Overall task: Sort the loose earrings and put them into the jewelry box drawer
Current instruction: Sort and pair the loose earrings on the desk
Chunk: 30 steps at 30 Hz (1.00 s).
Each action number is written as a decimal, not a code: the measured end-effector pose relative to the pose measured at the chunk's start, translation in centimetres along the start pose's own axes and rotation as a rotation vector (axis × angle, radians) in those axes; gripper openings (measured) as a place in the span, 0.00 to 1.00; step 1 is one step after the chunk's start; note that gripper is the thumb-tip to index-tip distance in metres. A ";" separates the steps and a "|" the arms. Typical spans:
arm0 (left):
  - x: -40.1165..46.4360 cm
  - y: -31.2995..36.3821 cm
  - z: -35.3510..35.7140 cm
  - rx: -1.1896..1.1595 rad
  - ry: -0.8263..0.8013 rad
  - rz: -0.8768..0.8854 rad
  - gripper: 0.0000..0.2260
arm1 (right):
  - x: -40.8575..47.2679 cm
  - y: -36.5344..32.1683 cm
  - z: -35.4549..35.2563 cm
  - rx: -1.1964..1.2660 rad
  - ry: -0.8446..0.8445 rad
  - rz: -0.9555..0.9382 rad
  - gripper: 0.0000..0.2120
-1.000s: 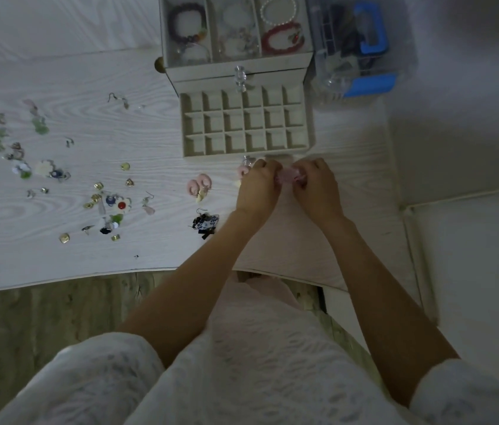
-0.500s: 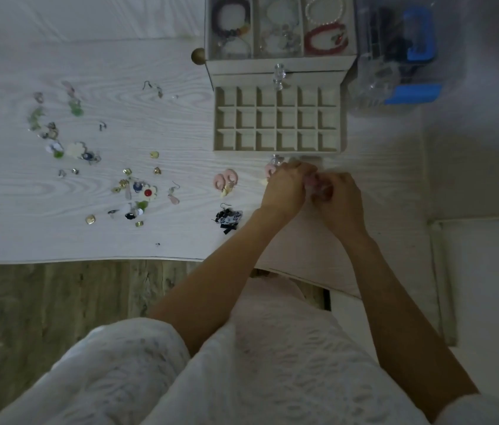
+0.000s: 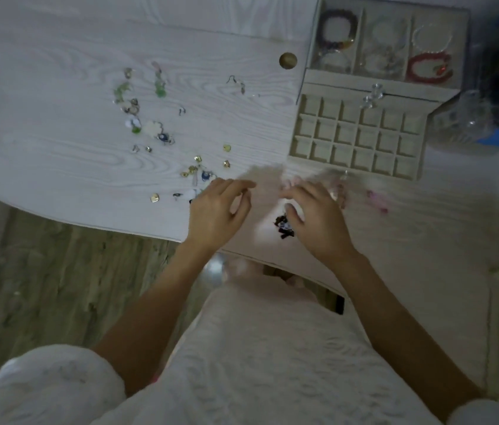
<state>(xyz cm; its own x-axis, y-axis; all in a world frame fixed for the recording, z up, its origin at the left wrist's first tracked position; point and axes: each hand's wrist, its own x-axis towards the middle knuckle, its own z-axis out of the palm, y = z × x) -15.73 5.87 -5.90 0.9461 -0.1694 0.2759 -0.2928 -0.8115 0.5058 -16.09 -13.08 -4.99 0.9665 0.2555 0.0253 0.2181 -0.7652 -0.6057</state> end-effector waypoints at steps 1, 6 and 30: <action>-0.8 -2.0 -1.1 0.014 -0.004 -0.096 0.08 | 0.9 -1.2 1.5 -0.001 -0.039 -0.045 0.09; -3.2 -9.6 -4.3 0.021 -0.067 -0.461 0.13 | 5.0 -5.0 7.7 -0.149 -0.195 -0.173 0.11; 8.0 -20.0 -5.8 -0.042 -0.301 -0.418 0.06 | 10.8 -7.7 11.0 -0.138 -0.011 0.101 0.05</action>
<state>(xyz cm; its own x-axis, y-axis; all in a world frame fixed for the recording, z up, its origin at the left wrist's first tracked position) -3.11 24.03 -9.05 0.9795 0.0065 -0.2011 0.1197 -0.8221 0.5566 -8.86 2.08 -8.77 0.9829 0.1797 -0.0394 0.1378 -0.8611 -0.4894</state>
